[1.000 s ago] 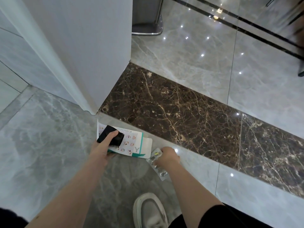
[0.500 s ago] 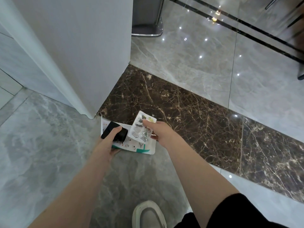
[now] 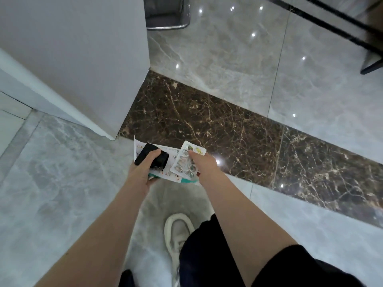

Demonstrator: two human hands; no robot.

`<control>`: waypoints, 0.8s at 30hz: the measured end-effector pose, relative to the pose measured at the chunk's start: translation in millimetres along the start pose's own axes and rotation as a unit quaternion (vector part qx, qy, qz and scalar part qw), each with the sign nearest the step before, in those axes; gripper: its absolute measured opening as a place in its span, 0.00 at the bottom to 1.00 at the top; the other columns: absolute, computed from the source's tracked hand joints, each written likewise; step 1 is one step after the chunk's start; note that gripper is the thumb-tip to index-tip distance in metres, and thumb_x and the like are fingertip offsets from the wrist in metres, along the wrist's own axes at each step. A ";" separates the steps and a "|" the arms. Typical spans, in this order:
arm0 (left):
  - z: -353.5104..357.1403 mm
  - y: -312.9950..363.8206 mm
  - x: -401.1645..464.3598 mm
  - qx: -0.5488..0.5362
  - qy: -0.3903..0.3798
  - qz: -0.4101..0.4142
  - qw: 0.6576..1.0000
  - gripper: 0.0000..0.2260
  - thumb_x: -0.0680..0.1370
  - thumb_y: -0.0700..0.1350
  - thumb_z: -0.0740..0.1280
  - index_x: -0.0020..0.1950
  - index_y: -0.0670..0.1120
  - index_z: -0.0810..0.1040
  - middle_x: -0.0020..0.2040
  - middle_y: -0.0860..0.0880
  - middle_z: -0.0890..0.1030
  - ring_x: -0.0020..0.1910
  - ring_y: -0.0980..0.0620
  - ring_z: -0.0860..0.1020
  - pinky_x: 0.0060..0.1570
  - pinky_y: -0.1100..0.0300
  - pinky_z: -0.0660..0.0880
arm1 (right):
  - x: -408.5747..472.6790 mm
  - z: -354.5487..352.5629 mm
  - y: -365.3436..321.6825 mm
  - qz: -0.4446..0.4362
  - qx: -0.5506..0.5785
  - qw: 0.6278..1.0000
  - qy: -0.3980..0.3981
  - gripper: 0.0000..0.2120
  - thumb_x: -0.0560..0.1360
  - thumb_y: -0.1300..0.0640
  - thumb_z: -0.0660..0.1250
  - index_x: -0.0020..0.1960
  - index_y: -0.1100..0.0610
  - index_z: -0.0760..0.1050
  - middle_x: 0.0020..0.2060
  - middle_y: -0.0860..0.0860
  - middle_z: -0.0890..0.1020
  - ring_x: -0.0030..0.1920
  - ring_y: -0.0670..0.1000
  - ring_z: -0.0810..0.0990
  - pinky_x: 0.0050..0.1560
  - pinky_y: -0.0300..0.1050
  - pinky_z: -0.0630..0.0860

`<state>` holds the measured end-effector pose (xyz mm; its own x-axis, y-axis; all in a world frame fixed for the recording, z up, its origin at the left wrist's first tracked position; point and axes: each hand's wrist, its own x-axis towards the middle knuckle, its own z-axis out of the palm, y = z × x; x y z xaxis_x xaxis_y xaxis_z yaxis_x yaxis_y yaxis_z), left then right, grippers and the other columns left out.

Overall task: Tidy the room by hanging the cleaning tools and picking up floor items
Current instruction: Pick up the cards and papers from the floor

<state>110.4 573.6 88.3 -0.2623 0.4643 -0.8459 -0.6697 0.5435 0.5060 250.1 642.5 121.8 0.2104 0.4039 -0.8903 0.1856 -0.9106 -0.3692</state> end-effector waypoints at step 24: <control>205.4 -48.7 -352.7 0.283 -0.119 -0.063 0.950 0.20 0.69 0.46 0.75 0.59 0.47 0.75 0.49 0.46 0.81 0.44 0.51 0.80 0.37 0.57 0.76 | -270.0 -332.5 93.7 0.060 0.298 0.944 0.126 0.14 0.73 0.52 0.71 0.53 0.60 0.79 0.47 0.56 0.83 0.49 0.59 0.83 0.53 0.53 0.81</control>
<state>378.1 527.0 396.5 0.0057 0.4787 -0.8780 -0.1879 0.8629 0.4692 529.8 477.1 416.2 0.4305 0.2345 -0.8716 -0.4123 -0.8079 -0.4210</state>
